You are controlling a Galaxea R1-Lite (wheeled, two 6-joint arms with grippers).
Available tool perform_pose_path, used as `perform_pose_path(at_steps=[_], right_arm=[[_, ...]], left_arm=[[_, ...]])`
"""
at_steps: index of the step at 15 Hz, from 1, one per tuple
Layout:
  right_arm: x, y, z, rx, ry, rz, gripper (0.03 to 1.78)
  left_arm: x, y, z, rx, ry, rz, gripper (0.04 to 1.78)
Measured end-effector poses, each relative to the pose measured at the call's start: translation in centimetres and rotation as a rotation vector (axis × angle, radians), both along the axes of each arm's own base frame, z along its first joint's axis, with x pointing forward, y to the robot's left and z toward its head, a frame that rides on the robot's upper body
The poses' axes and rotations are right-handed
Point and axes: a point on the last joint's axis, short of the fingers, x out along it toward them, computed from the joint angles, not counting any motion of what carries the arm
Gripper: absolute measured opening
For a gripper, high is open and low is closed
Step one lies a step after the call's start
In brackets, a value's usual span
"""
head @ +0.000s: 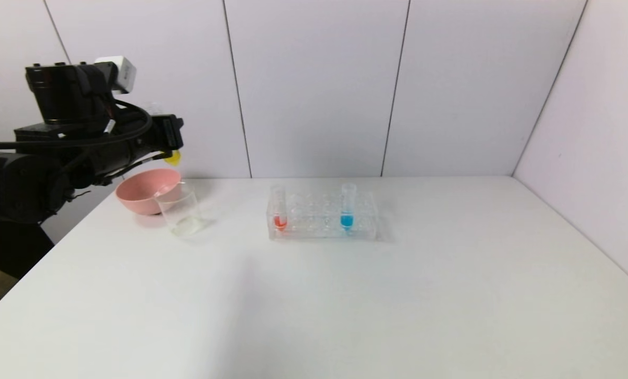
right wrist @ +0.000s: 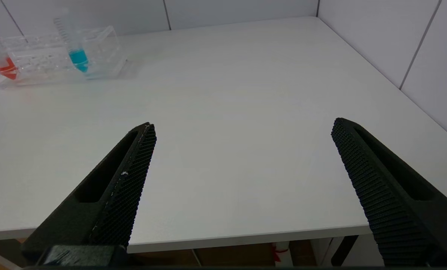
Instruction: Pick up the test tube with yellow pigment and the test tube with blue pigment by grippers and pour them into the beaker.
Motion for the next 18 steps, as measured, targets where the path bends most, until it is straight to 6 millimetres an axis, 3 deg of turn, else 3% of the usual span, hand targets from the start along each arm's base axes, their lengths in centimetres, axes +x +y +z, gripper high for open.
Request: perform_pose_path(at_steps=[5,8,11,18], right_arm=[[0.0,0.0,0.0,0.000,0.000,0.000,1.71],[0.0,0.0,0.0,0.000,0.000,0.000,1.71],[0.0,0.0,0.0,0.000,0.000,0.000,1.71],[0.0,0.0,0.0,0.000,0.000,0.000,1.71]], left_arm=[[-0.6,5.9,0.0,-0.002,0.001,0.035,0.54],[-1.0,8.5,0.0,0.003,0.002,0.048,0.54],[-1.2,9.8,0.0,0.004,0.002,0.063,0.54],[-1.2,10.1,-0.2,0.035,0.007,0.055,0.54]])
